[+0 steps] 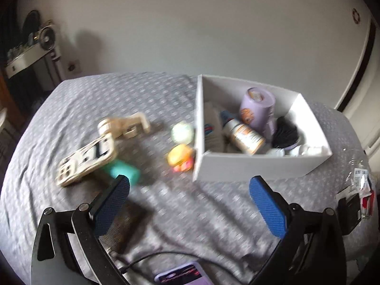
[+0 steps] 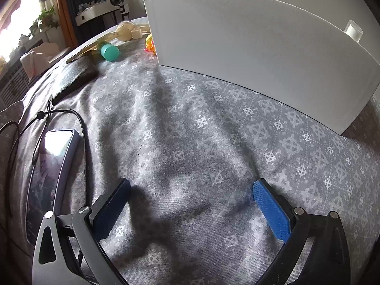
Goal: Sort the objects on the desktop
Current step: 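Grasp the teal bottle with the right gripper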
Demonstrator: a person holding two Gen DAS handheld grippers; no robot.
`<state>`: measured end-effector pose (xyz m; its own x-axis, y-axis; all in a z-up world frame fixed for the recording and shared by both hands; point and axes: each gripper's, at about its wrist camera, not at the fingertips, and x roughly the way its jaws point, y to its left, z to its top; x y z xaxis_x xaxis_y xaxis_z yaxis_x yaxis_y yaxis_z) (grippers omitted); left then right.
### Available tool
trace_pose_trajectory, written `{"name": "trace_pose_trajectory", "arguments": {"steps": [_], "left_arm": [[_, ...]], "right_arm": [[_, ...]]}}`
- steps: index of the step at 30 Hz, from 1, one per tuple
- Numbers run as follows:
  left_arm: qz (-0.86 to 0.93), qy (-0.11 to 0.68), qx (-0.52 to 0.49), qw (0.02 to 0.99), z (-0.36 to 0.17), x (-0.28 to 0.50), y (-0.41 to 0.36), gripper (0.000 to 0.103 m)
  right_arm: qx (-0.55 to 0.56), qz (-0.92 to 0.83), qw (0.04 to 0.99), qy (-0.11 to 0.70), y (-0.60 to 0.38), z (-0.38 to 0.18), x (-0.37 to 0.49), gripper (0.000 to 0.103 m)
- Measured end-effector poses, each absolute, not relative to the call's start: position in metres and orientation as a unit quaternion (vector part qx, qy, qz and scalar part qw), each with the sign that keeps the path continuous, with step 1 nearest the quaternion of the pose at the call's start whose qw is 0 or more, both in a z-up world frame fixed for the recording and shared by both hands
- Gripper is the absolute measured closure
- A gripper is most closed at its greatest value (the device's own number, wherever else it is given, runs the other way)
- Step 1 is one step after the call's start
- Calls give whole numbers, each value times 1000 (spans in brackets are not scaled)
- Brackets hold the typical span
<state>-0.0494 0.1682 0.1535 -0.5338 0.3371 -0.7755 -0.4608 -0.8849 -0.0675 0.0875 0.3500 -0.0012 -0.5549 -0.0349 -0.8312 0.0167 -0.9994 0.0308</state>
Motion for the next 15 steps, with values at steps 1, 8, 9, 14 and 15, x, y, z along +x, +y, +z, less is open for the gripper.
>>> {"name": "trace_pose_trajectory", "arguments": {"steps": [1, 8, 9, 14, 15], "left_arm": [[877, 74, -428, 207, 147, -45, 150, 1], [868, 25, -488, 86, 77, -25, 16, 1], [864, 9, -498, 76, 66, -25, 2, 1], [841, -51, -537, 32, 29, -31, -27, 1], [842, -50, -536, 23, 25, -33, -27, 1]], "right_arm": [[472, -881, 14, -9, 350, -1, 87, 0], [485, -875, 8, 8, 343, -4, 79, 0], [488, -873, 6, 14, 341, -4, 77, 0], [498, -867, 4, 24, 337, -6, 75, 0], [506, -862, 2, 24, 336, -6, 74, 0]]}}
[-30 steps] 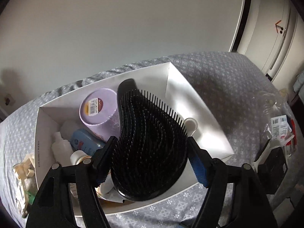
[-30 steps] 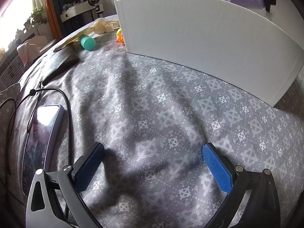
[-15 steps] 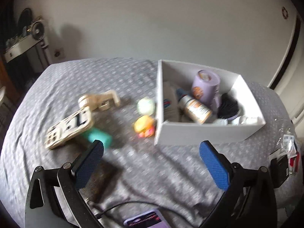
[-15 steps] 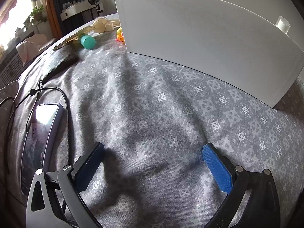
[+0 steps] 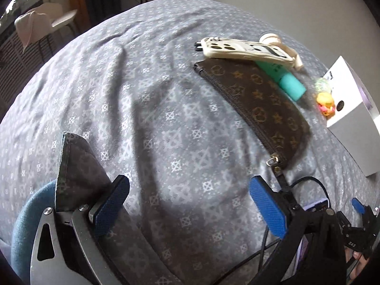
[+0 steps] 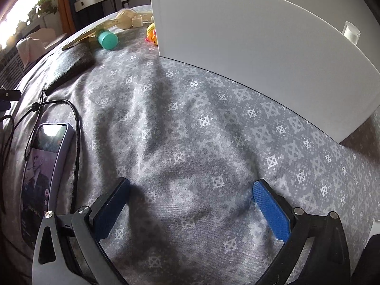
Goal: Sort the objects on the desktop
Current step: 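Grasp the teal bottle with the right gripper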
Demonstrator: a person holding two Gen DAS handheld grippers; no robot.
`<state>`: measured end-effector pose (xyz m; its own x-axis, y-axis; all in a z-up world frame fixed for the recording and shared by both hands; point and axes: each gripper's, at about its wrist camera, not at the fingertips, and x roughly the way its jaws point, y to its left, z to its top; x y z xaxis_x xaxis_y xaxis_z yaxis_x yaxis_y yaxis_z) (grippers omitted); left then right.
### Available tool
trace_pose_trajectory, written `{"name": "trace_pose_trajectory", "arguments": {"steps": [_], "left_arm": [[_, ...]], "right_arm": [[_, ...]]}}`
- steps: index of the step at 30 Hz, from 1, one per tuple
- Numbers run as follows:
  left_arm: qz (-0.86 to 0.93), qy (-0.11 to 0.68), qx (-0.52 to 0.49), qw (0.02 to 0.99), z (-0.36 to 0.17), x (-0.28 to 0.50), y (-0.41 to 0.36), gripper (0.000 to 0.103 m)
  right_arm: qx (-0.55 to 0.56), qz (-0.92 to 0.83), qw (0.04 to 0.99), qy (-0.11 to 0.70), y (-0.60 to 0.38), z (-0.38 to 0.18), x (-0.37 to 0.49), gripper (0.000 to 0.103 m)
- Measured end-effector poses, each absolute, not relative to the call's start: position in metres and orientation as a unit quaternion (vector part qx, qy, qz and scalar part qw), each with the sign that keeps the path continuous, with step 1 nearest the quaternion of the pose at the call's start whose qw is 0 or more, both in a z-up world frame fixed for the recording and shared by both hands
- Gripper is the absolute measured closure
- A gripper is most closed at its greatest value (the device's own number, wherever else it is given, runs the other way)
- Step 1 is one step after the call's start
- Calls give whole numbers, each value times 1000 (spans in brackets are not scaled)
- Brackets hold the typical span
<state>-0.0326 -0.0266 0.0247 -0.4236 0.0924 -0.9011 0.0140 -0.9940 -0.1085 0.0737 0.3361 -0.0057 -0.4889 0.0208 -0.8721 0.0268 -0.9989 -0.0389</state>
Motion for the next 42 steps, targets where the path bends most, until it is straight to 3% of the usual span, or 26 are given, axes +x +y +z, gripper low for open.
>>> {"name": "trace_pose_trajectory", "arguments": {"steps": [3, 7, 13, 17, 24, 28, 31, 32, 33, 36, 39, 42], "left_arm": [[855, -45, -517, -1, 22, -30, -27, 1], [857, -72, -510, -8, 15, -32, -41, 1], [859, -77, -506, -7, 11, -35, -43, 1], [861, -92, -500, 0, 9, -38, -49, 0], [863, -105, -494, 3, 8, -43, -51, 0], [864, -108, -492, 4, 7, -44, -52, 0], [865, -109, -491, 5, 8, -44, -53, 0], [865, -109, -490, 5, 7, -44, -53, 0], [865, -108, -490, 5, 7, -44, -53, 0], [865, -107, -490, 5, 7, -43, -53, 0], [865, -108, -489, 5, 6, -43, -54, 0], [865, -108, -489, 4, 6, -44, -54, 0]], "right_arm": [[543, -839, -18, 18, 331, 3, 64, 0], [482, -876, 18, -8, 307, 54, 52, 0], [440, -887, 105, 92, 234, 97, -13, 0], [440, -877, 135, 135, 197, 91, -62, 0], [480, -851, 142, 158, 171, 56, -145, 11], [498, -840, 138, 167, 158, 34, -178, 13], [501, -839, 137, 161, 151, 26, -197, 21], [503, -838, 136, 162, 149, 24, -204, 27], [510, -834, 136, 161, 147, 20, -211, 45], [531, -824, 145, 134, 144, 9, -220, 62], [526, -826, 147, 143, 141, 13, -207, 71], [533, -824, 150, 121, 152, 20, -184, 71]]}}
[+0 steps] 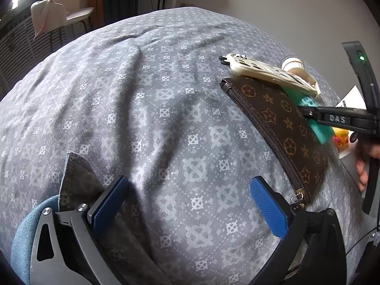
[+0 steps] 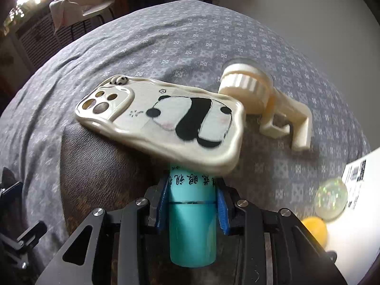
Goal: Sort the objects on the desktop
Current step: 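Grasp the teal bottle with the right gripper, then lower the teal bottle into the white box and open the right gripper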
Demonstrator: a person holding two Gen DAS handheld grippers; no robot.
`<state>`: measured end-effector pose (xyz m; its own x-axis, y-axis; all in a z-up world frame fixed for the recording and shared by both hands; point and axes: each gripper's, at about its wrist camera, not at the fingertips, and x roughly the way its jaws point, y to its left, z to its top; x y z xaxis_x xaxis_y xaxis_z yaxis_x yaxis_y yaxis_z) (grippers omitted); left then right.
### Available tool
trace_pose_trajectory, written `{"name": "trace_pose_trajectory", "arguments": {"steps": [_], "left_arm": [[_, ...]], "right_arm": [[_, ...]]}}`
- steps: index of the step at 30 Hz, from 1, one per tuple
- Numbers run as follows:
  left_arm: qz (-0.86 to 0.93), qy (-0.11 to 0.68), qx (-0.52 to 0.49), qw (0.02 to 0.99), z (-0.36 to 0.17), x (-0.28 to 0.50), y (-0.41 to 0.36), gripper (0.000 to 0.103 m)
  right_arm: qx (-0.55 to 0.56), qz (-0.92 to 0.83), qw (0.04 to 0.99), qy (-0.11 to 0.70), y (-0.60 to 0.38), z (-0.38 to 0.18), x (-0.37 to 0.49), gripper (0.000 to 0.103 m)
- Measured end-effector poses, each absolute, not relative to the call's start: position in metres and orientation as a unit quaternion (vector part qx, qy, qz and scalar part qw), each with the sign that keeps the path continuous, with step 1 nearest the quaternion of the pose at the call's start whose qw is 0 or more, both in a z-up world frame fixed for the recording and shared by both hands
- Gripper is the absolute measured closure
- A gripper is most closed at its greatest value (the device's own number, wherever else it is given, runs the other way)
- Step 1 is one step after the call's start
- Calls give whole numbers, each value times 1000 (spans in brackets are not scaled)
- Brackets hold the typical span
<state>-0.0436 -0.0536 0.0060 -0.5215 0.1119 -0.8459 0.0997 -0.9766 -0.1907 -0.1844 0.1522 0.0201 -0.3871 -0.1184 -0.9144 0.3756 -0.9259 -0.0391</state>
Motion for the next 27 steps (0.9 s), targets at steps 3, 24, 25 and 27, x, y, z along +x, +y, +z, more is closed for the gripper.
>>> {"name": "trace_pose_trajectory", "arguments": {"steps": [3, 24, 25, 27], "left_arm": [[866, -107, -489, 2, 6, -44, -54, 0], [864, -67, -499, -24, 2, -40, -43, 0], [864, -63, -499, -27, 2, -39, -41, 0], [865, -57, -498, -33, 2, -38, -39, 0]], "right_arm": [[530, -829, 152, 98, 173, 36, -150, 71], [385, -919, -3, -89, 428, 203, 29, 71], [384, -919, -19, -87, 443, 203, 23, 71], [382, -919, -56, -78, 467, 196, 5, 71]]}}
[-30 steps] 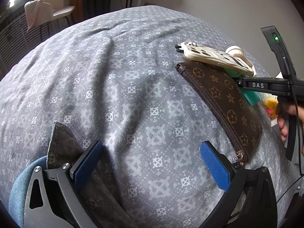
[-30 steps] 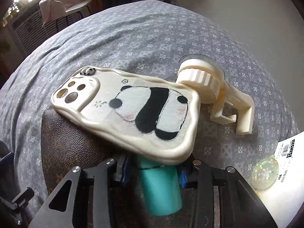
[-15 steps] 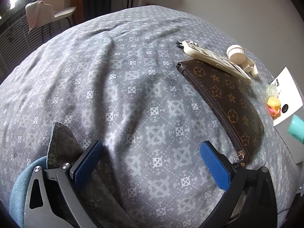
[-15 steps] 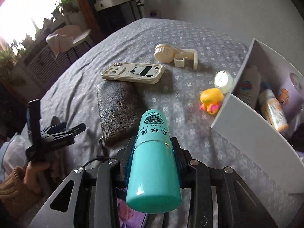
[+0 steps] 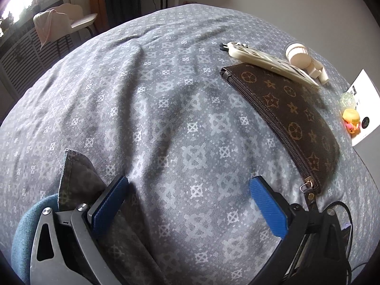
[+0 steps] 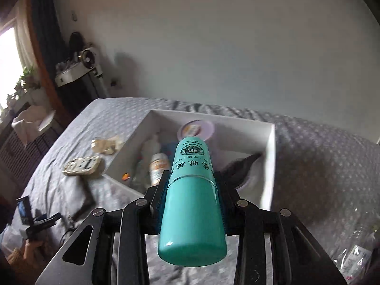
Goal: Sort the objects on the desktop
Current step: 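Lower the teal bottle into the white box and open the right gripper, then grasp the cream phone holder with the right gripper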
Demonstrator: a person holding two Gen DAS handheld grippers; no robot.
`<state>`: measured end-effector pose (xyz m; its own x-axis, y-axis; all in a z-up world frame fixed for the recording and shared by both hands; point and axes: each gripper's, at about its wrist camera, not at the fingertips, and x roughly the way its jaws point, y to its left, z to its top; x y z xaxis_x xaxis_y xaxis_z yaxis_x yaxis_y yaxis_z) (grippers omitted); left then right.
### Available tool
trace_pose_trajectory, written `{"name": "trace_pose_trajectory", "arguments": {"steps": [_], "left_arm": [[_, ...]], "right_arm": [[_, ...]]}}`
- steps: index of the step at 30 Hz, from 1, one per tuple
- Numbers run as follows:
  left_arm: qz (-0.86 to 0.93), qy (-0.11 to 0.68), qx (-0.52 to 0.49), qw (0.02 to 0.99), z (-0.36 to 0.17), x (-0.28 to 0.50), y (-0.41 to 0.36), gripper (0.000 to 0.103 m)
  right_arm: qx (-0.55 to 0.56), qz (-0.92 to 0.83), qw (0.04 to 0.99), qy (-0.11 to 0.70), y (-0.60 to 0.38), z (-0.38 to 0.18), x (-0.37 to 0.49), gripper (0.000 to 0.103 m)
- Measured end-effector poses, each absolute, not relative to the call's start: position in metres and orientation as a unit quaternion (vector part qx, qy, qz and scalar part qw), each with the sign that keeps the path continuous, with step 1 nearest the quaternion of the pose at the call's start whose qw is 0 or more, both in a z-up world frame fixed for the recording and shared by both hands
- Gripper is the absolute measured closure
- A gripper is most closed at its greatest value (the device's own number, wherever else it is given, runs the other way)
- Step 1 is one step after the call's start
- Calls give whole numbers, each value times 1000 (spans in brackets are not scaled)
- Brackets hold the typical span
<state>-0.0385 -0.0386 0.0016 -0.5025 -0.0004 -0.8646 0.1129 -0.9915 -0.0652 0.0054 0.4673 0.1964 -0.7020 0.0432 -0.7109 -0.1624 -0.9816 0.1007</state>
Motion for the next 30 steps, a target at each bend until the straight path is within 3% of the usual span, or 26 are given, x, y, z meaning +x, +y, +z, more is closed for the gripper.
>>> {"name": "trace_pose_trajectory", "arguments": {"steps": [10, 13, 16, 18, 24, 30], "left_arm": [[-868, 51, 493, 43, 1, -34, -36, 0], [-867, 53, 494, 46, 1, -35, -36, 0], [-867, 57, 493, 46, 1, -35, -37, 0], [-867, 56, 492, 47, 0, -36, -36, 0], [-868, 58, 491, 46, 0, -36, -35, 0], [-867, 64, 492, 41, 1, -38, -37, 0]], "right_arm": [[-434, 887, 134, 80, 517, 129, -51, 68], [-396, 903, 166, 25, 508, 150, -36, 49], [-329, 931, 156, -17, 482, 189, -17, 16], [-290, 950, 116, -33, 454, 217, -7, 6], [-270, 960, -26, -77, 342, 256, -15, 3], [-315, 938, -95, -111, 248, 235, -60, 3]]}}
